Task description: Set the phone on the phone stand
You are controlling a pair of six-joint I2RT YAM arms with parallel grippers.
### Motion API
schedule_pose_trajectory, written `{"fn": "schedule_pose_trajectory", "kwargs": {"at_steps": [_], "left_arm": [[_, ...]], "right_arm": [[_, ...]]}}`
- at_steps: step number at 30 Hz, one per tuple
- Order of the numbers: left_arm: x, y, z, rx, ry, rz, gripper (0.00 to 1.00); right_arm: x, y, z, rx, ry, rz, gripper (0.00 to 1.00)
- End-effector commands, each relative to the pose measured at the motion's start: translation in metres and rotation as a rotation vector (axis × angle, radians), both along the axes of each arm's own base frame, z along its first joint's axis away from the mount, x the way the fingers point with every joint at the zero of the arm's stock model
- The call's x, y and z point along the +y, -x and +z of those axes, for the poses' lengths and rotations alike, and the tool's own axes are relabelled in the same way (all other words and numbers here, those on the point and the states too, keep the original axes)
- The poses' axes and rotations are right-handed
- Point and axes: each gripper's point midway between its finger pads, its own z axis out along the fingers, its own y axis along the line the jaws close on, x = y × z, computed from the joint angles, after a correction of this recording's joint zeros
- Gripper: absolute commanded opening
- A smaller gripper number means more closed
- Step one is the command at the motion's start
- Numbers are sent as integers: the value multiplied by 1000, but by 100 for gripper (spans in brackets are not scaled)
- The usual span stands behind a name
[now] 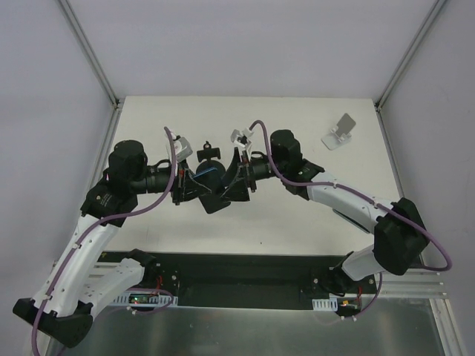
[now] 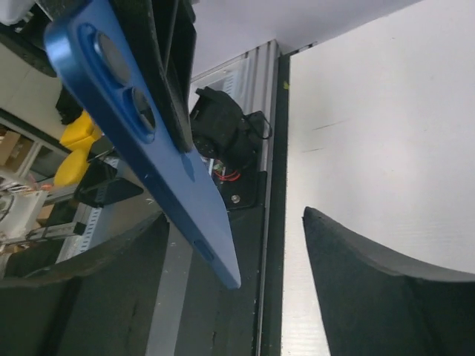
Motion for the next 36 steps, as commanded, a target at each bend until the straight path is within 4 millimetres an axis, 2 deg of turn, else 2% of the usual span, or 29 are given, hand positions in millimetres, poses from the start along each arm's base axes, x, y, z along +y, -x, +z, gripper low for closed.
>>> {"fn": "schedule_pose_trajectory", "kwargs": {"at_steps": [1,3,4,6,7,10,13,17,19,20,21,25,27,28,29,30,31,32,33,34,36], "left_arm": [[-11,13,48,-100,123,-118,0],[-12,10,50,-69,133,-102,0],[-12,9,52,-67,139,-94,0],[-14,7,54,-18,152,-80,0],[-14,8,57,-3,160,-85,0],[-20,13,60,56,176,-148,2],[-22,12,54,90,173,-162,25],[-22,11,52,91,170,-160,33],[-22,13,51,90,170,-167,25],[-22,14,51,88,172,-172,12],[-22,15,51,89,172,-177,8],[-22,15,50,90,170,-175,1],[-20,12,52,78,164,-145,0],[-17,2,51,54,151,-67,0],[-12,-4,48,60,131,0,0],[-6,-12,47,43,111,74,0],[10,-31,51,-12,81,239,0],[21,-33,43,-1,37,312,0],[33,-40,45,-30,8,394,0],[54,-51,43,-53,-36,529,0],[79,-53,32,-43,-120,655,0]], "right_arm": [[11,18,35,-27,-106,126,64],[13,21,34,-21,-115,151,53],[14,25,34,0,-114,167,41],[14,30,36,-3,-131,189,26],[14,32,37,15,-132,196,1],[11,38,40,1,-166,212,0],[9,39,39,11,-165,220,1],[9,40,38,32,-164,231,1],[9,39,38,31,-166,225,1],[9,40,38,33,-166,225,1],[9,39,38,34,-165,223,1],[10,40,38,42,-160,231,1],[10,38,36,47,-152,217,1],[13,30,36,14,-160,174,12],[13,25,24,53,-103,126,28],[12,19,25,23,-87,76,40],[16,0,17,-1,-46,-46,56],[10,-11,-4,-11,53,-123,63],[7,-23,-3,-29,79,-210,69],[4,-45,-9,-47,117,-340,80],[-5,-65,-21,-43,189,-475,96]]}}
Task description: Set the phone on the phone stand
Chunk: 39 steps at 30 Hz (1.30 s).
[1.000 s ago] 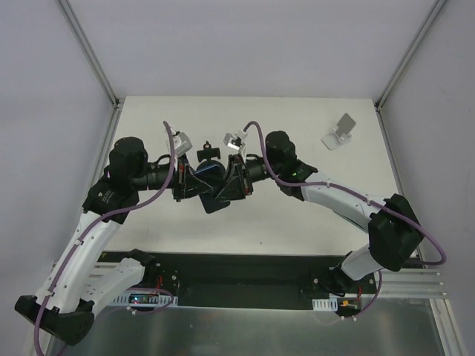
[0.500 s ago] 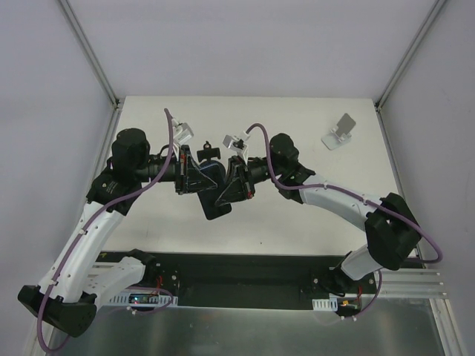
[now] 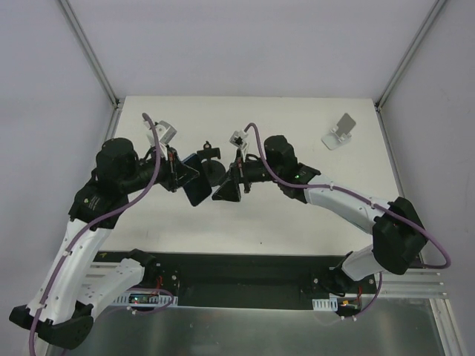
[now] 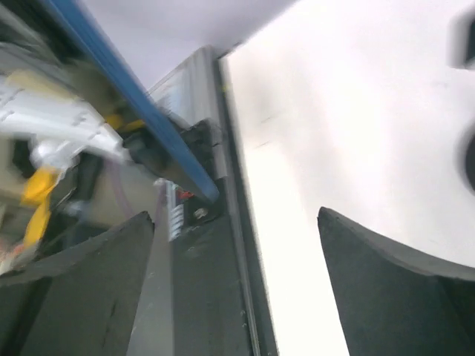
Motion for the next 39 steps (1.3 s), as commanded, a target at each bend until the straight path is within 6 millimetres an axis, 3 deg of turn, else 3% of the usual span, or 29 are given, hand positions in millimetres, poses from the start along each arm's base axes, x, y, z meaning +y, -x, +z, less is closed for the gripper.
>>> {"fn": "schedule_pose_trajectory", "kwargs": {"at_steps": [1,3,4,5,7,8,9,12,15,18,21,29,33,39], "left_arm": [[72,-23,12,-122,-195,409,0],[97,-24,-1,-94,-275,526,0],[101,-22,-4,-86,-285,545,0],[110,-23,-7,-79,-305,592,0],[114,-17,-14,-58,-298,615,0],[114,-16,-16,-51,-291,621,0],[114,-15,-20,-33,-279,628,0],[112,-9,-21,2,-235,641,0],[105,-4,-17,10,-197,608,0],[107,-6,-19,28,-196,634,0],[111,-10,-27,57,-217,669,0],[112,-15,-42,90,-259,672,0],[115,-16,-41,65,-267,677,0],[112,-15,-41,45,-255,661,0]], "right_arm": [[-27,-79,-4,-141,193,-477,96],[-35,-97,-19,-128,282,-572,96],[-36,-112,-7,-160,279,-637,96],[-41,-116,-14,-152,327,-664,96],[-45,-137,-19,-150,383,-759,96],[-45,-142,-10,-153,402,-777,97],[-41,-147,-23,-140,449,-769,99],[-31,-158,-30,-138,496,-754,90],[-19,-165,-30,-160,483,-744,73],[-12,-167,-35,-173,494,-729,49],[-3,-161,-37,-188,489,-707,48],[-7,-174,-47,-222,563,-795,53],[-6,-179,-47,-268,579,-813,43],[1,-184,-46,-277,592,-813,41]]}}
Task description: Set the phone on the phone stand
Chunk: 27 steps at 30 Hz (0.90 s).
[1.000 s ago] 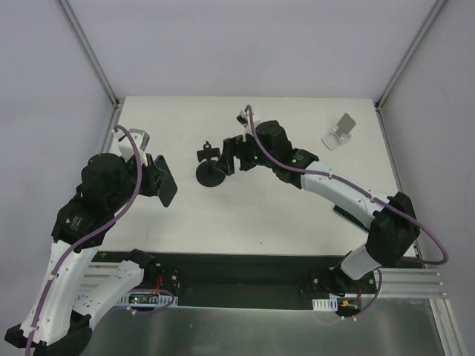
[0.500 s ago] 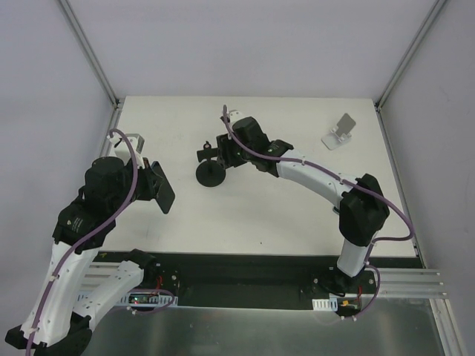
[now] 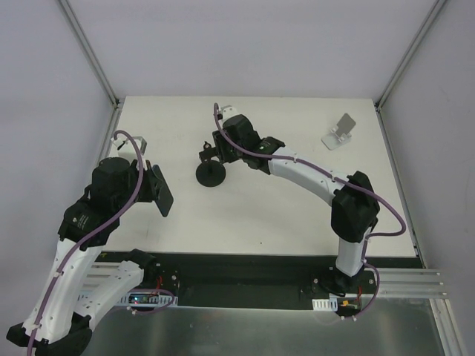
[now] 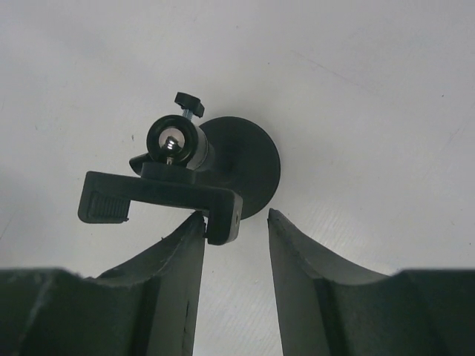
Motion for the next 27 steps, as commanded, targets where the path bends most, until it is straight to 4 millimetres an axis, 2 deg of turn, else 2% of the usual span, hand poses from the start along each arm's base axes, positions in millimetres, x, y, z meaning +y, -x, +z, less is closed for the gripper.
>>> {"fn": "schedule_pose_trajectory", "kwargs": {"at_steps": [1,5,7,8,9,11,12,15,16,18,19,20,22,23,24,25,26,27], "left_arm": [[-5,-6,15,-80,26,-19,0],[-14,-6,14,-79,47,-60,0],[-16,-6,14,-86,44,-80,0],[-24,-3,14,-88,57,-135,0],[-28,-4,16,-107,67,-155,0],[-40,-2,16,-130,84,-238,0],[-47,-4,23,-173,104,-273,0],[-74,1,30,-226,155,-451,0],[-83,-1,43,-286,175,-504,0],[-105,3,48,-324,207,-660,0],[-114,0,60,-389,219,-713,0],[-120,-1,65,-418,218,-765,0],[-139,-1,68,-437,239,-916,0],[-145,-1,80,-489,244,-978,0],[-154,-9,74,-480,240,-1031,0],[-160,-2,76,-491,254,-1121,0],[-163,-7,81,-548,228,-1160,0],[-169,-15,72,-528,232,-1189,0]], "right_arm": [[7,-9,17,-50,3,-7,41],[10,-10,17,-59,12,7,40],[12,-10,19,-61,20,15,30],[11,-10,18,-60,25,17,26],[10,-10,18,-65,31,22,17],[9,-6,19,-71,31,45,11],[9,-5,21,-85,38,72,1],[8,11,22,-84,59,194,1],[6,20,29,-88,55,231,1],[1,35,21,-57,57,291,1],[-2,42,31,-66,40,318,1],[-7,48,24,-46,44,339,1],[-10,59,29,-36,27,387,1],[-12,60,29,-24,13,401,1],[-10,70,26,4,-11,450,1],[-9,71,28,5,-25,468,1],[-10,71,26,9,-28,482,1],[-8,74,27,21,-45,514,1]]}}
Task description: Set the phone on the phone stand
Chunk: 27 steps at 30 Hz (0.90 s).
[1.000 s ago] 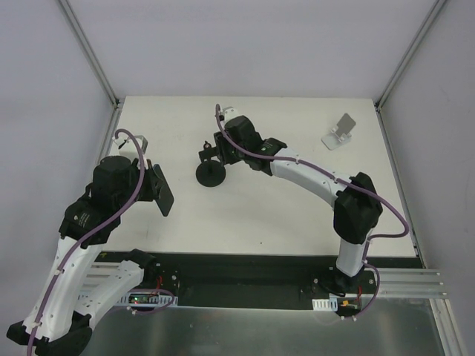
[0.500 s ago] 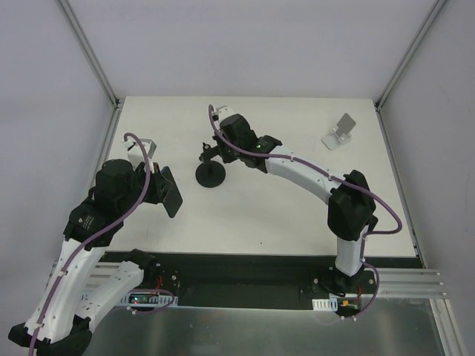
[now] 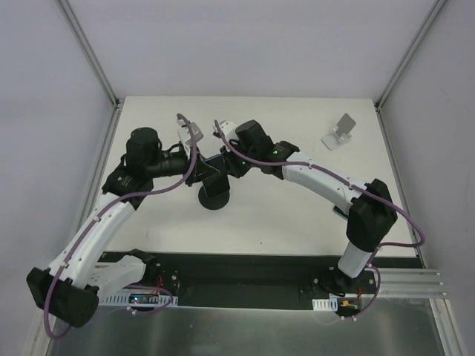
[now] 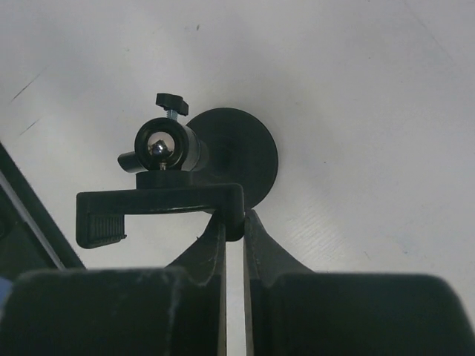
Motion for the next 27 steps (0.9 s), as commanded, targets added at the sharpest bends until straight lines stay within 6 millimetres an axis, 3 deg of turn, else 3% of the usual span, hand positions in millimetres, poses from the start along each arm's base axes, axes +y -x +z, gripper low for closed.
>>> {"fn": "schedule_pose_trajectory", "kwargs": {"at_steps": [1,6,12,23,27], "left_arm": [[-36,10,47,-304,105,-397,0],[-49,-10,31,-330,97,-497,0],[-55,-20,30,-371,108,-551,0],[-61,-16,4,-290,136,-630,0],[-62,-23,-5,-275,119,-617,0]], "right_arm": [[8,20,31,24,-126,175,1],[8,26,34,72,-206,272,1],[12,27,41,116,-280,372,1],[23,29,49,145,-344,449,1],[23,28,48,151,-326,458,0]]}}
